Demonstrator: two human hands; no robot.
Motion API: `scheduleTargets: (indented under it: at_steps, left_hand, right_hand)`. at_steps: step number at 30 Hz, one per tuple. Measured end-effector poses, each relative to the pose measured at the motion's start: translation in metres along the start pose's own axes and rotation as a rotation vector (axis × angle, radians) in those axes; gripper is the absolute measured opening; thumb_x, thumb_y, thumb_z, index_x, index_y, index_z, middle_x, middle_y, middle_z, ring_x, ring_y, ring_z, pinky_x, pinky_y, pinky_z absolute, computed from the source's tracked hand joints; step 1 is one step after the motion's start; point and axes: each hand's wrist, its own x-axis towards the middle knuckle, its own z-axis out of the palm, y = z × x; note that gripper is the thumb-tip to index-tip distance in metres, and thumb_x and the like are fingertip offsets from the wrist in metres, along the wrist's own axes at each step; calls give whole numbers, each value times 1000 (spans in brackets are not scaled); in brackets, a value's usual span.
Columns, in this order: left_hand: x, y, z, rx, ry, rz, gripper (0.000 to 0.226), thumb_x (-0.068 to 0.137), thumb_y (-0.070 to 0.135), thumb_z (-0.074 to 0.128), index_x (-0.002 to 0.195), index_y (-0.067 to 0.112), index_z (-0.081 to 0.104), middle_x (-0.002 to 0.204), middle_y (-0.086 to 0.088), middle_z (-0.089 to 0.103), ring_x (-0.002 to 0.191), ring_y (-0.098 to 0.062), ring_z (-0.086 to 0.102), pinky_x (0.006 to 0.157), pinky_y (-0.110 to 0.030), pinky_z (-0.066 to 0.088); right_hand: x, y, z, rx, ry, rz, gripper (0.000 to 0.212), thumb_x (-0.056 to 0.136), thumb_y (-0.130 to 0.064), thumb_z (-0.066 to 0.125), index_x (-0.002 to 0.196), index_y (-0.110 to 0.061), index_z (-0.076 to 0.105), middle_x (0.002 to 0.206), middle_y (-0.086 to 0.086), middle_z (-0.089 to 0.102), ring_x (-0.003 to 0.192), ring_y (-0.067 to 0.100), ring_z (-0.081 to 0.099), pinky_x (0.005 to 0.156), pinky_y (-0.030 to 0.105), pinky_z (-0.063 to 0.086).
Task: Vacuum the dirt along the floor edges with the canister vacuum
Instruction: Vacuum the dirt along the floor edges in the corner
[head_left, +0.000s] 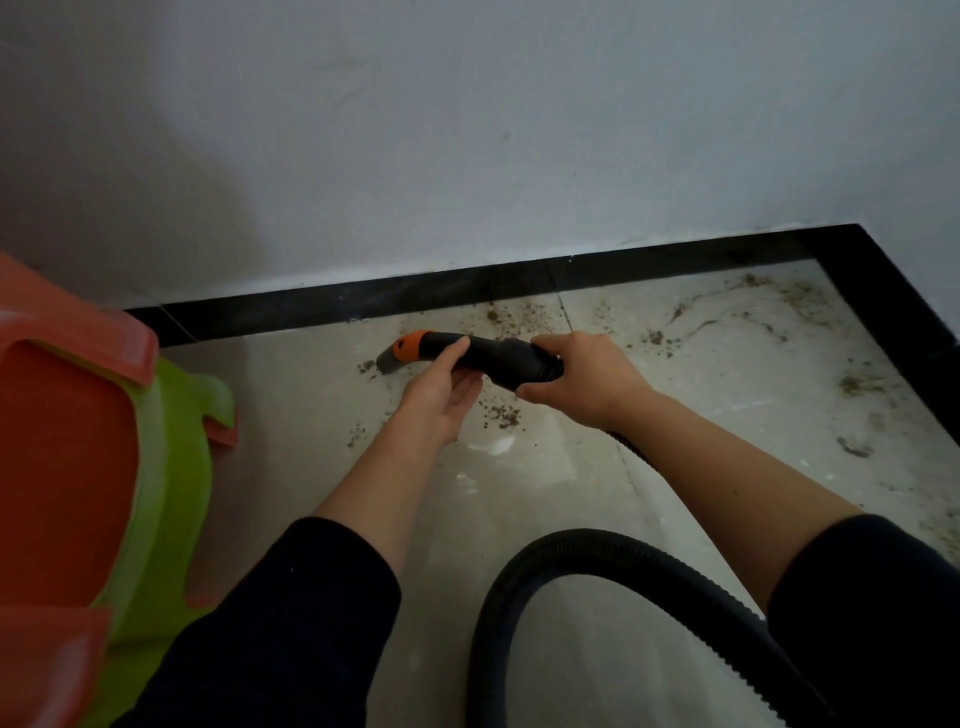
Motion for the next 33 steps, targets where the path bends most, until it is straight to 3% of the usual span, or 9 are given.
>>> scheduleTargets:
  at_steps: [3,7,14,17,20,24,29,33]
  left_hand:
    - [2,3,-5,-11,21,4,36,92,15,66,126,6,55,114,-12,64,107,-21,62,93,-29,48]
    - [4,8,-10,-22,36,3,39,92,15,66,128,6,53,112,-11,63,117,-24,60,96,-31,47]
    - [6,14,-11,-44,41,2,40,92,16,66,128,5,54,116,-13,63,117,-25,59,100,-33,47]
    - [9,16,-14,-56,47,-3,40,92,16,66,128,5,54,107,-12,65,114,-23,60,99,-33,47]
    - [11,18,-17,-69,48,-5,39,91,16,67,127,6,54,96,-11,65,100,-20,63,97,-32,48]
    - [12,20,-20,-78,50,-10,40,92,16,67,128,5,54,98,-12,66,114,-24,61,100,-33,48]
    - [12,22,-22,-79,54,-6,42,92,17,67,130,5,53,111,-13,64,116,-24,60,99,-33,47]
    - [12,21,-22,-82,54,1,42,91,17,67,130,5,53,98,-11,66,110,-22,62,94,-31,49]
  right_hand:
    - [3,-5,6,-6,4,-10,34,82,-35,71,113,-26,62,75,-10,55,66,4,53,54,21,40]
    - [6,-11,9,-23,-2,-17,36,82,-35,71,115,-25,62,83,-4,62,73,12,59,66,30,53]
    - [12,-15,11,-30,3,-10,37,83,-37,70,117,-26,61,82,-5,60,68,6,55,55,21,42]
    - [14,-18,12,-28,4,-17,35,83,-37,70,115,-25,62,79,-6,59,66,5,54,52,20,38]
    - [16,-21,13,-24,0,-20,36,84,-36,70,116,-24,61,82,-4,60,66,6,55,53,20,40]
    - [18,-24,16,-32,0,-20,37,84,-37,70,117,-25,60,82,-5,60,67,7,57,55,22,44]
    - [20,-26,17,-45,6,-29,39,83,-38,70,119,-26,60,87,-3,63,72,10,59,64,28,54]
    - [21,-26,17,-34,4,-31,37,84,-36,70,118,-25,60,84,-4,62,68,7,58,59,24,49]
